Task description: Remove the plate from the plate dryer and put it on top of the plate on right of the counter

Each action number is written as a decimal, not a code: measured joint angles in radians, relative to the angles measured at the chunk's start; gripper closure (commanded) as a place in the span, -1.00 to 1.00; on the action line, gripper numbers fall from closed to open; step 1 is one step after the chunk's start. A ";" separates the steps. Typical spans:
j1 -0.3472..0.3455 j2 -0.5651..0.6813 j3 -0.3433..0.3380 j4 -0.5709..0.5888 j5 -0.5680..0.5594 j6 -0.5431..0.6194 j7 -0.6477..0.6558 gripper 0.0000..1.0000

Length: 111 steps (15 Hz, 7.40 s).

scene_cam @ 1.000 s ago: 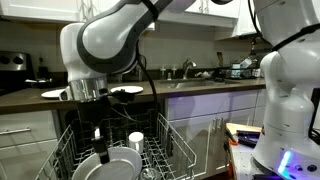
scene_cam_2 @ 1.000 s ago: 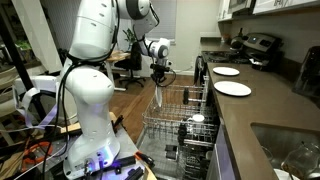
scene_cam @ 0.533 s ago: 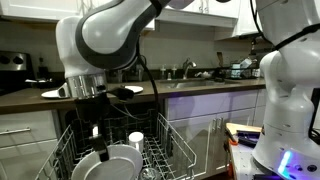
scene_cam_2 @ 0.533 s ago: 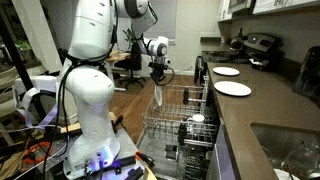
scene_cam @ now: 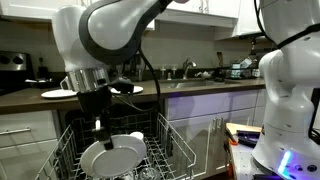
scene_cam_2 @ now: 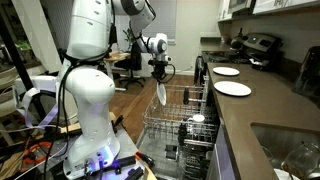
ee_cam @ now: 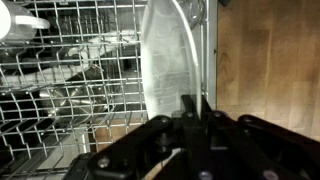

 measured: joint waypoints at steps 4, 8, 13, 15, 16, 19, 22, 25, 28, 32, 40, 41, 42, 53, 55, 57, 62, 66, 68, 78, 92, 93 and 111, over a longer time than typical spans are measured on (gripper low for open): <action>0.000 -0.003 -0.006 0.000 -0.002 -0.003 0.001 0.86; 0.001 -0.003 -0.006 0.000 -0.002 -0.003 0.002 0.86; 0.001 -0.002 -0.006 0.000 -0.002 -0.003 0.002 0.95; 0.001 0.001 -0.006 0.000 -0.002 -0.003 0.002 0.95; 0.001 0.001 -0.006 0.000 -0.002 -0.003 0.002 0.95; 0.001 0.000 -0.011 0.000 -0.008 -0.003 0.002 0.95; 0.001 -0.004 -0.017 0.000 -0.037 -0.004 0.026 0.95; 0.002 -0.011 -0.021 0.000 -0.076 -0.014 0.068 0.95; 0.014 -0.021 -0.027 0.000 -0.123 -0.035 0.122 0.95; 0.049 -0.035 -0.046 0.000 -0.225 -0.083 0.243 0.95; 0.099 -0.047 -0.058 0.006 -0.411 -0.204 0.461 0.95; 0.106 -0.047 -0.059 0.007 -0.435 -0.222 0.488 0.95; 0.111 -0.047 -0.059 0.010 -0.458 -0.240 0.513 0.95; 0.119 -0.044 -0.059 0.014 -0.482 -0.266 0.548 0.95; 0.119 -0.043 -0.061 0.014 -0.497 -0.283 0.557 0.96; 0.119 -0.045 -0.063 0.015 -0.518 -0.306 0.573 0.95; 0.118 -0.063 -0.063 0.017 -0.554 -0.353 0.589 0.95; 0.116 -0.088 -0.063 0.018 -0.593 -0.380 0.589 0.86; 0.115 -0.088 -0.062 0.017 -0.594 -0.378 0.589 0.86; 0.115 -0.074 -0.059 0.017 -0.594 -0.378 0.589 0.86; 0.105 -0.068 -0.081 0.053 -0.636 -0.412 0.589 0.96; 0.104 -0.068 -0.082 0.062 -0.650 -0.421 0.589 0.96; 0.101 -0.057 -0.082 0.083 -0.692 -0.435 0.589 0.96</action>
